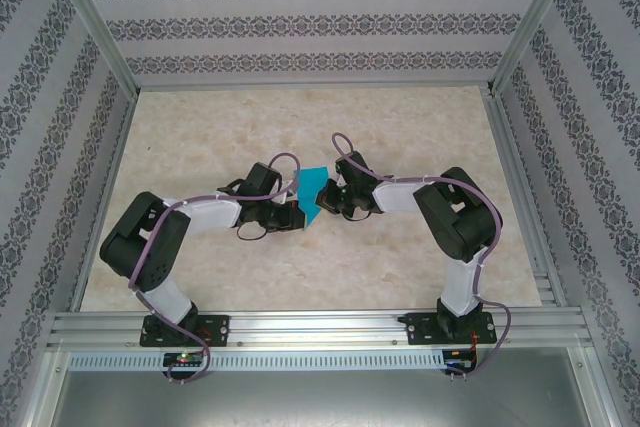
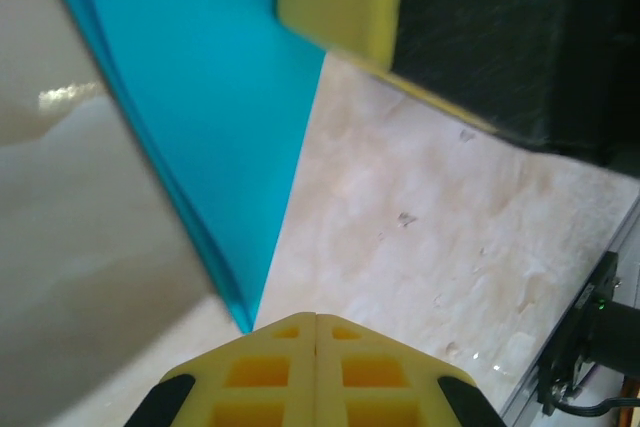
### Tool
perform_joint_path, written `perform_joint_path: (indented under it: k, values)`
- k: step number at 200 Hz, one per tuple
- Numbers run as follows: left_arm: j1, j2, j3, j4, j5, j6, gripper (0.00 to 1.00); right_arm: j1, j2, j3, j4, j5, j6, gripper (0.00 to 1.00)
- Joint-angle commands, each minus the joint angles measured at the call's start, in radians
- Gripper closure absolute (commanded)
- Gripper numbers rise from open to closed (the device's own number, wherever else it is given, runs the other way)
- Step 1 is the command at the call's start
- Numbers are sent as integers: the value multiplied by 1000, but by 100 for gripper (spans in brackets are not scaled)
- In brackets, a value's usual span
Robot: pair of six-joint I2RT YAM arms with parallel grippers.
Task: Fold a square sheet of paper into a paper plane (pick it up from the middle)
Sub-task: Third fold the triangle at the center of the table.
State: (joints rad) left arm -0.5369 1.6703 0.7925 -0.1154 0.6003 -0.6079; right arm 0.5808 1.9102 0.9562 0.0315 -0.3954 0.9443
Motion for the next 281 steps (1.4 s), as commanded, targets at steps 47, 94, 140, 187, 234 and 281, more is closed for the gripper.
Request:
perform_joint_path:
  k: [47, 94, 140, 187, 234, 281]
  values:
    - [11, 85, 21, 69, -24, -35, 100, -1, 56, -13, -91, 52, -22, 100]
    - [10, 101, 7, -15, -83, -1, 100, 17, -38, -2, -13, 21, -100, 100]
    - [10, 97, 0, -32, -99, 3, 100, 91, -126, -63, 58, 84, -67, 100]
    - [10, 101, 1, -24, -90, 1, 100, 112, -88, -92, 81, 81, -12, 100]
    - [11, 105, -2, -18, -88, -3, 100, 116, -44, -81, 103, 47, 3, 100]
    - [11, 108, 1, -32, -91, -6, 100, 106, -30, -75, 70, 45, -9, 100]
